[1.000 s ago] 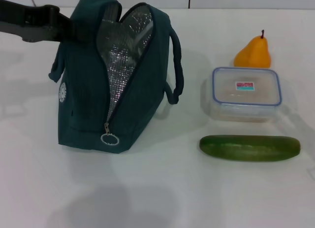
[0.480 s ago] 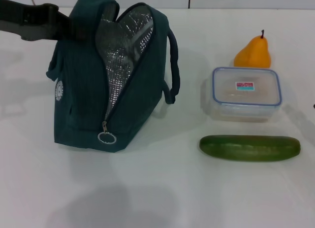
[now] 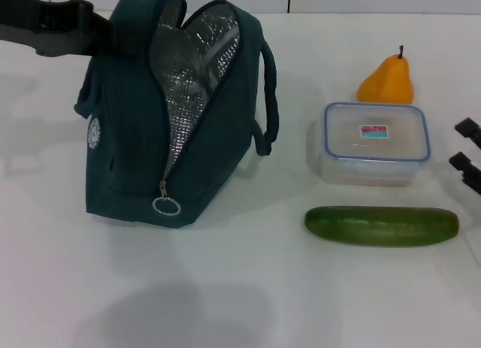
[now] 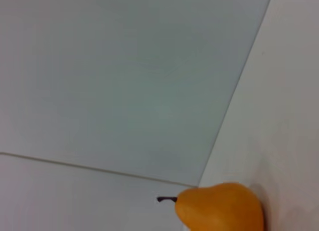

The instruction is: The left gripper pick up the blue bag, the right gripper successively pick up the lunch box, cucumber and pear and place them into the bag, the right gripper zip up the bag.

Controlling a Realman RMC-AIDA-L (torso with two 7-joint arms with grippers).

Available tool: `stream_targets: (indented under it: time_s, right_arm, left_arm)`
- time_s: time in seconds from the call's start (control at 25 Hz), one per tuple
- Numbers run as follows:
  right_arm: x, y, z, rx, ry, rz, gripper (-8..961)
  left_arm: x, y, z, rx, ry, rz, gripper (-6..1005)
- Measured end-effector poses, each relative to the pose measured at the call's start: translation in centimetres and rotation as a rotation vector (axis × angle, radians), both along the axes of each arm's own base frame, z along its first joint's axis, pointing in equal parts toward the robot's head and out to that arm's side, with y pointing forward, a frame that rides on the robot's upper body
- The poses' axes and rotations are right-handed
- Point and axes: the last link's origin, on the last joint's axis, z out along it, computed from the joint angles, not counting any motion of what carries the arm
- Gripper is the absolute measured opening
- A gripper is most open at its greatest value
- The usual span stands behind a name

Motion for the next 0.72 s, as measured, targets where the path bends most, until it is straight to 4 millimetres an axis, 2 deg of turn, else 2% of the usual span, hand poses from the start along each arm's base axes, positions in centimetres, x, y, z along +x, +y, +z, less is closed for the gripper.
stream_targets:
  time_s: [0.36, 0.72]
  right_arm:
    - [-2.5, 2.9, -0.5, -0.032, -0.015, 0.077, 869]
    - [-3.1, 3.8, -1.0, -0.059, -0.039, 0.091, 869]
  left_arm:
    - [0.0, 0.1, -0.1, 0.005, 0.002, -0.011, 43]
    - [0.0, 0.1, -0.1, 0.005, 0.002, -0.012, 43]
